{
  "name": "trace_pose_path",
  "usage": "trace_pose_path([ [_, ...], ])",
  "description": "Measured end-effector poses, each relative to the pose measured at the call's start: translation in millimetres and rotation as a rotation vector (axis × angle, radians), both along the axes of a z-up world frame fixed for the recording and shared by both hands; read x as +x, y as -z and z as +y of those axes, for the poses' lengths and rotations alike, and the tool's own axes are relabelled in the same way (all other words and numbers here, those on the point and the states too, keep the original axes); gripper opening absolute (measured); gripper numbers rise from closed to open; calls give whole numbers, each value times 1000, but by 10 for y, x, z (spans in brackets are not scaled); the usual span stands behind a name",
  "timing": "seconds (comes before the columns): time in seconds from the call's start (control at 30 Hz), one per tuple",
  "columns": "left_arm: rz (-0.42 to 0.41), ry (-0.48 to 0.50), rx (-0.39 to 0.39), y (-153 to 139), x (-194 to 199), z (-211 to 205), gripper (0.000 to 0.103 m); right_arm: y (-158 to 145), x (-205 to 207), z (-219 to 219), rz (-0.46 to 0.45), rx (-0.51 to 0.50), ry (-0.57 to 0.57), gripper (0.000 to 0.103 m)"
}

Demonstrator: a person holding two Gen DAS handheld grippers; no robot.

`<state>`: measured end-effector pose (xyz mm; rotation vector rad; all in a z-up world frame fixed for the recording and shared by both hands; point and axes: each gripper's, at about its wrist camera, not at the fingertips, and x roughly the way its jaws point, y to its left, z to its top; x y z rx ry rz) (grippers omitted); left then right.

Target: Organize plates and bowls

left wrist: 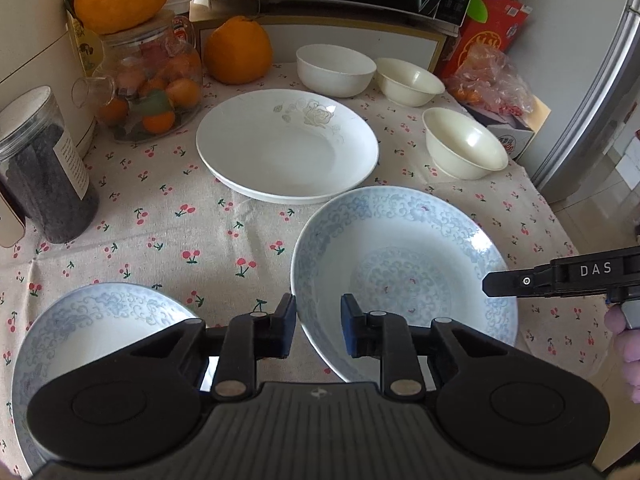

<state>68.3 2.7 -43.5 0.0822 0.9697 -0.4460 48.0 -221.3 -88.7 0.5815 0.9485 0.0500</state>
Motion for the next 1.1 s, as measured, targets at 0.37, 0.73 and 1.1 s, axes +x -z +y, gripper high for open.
trace_pose_path([
  [0.37, 41, -17, 34, 99, 46, -105, 10, 22, 62, -62, 0, -23, 57, 8],
  [0.73, 38, -3, 14, 114, 79, -312, 10, 6, 149, -291, -28, -49, 125, 8],
  [1.1, 44, -15, 35, 117, 81, -367, 10, 40, 162, -334, -19, -40, 128, 9],
])
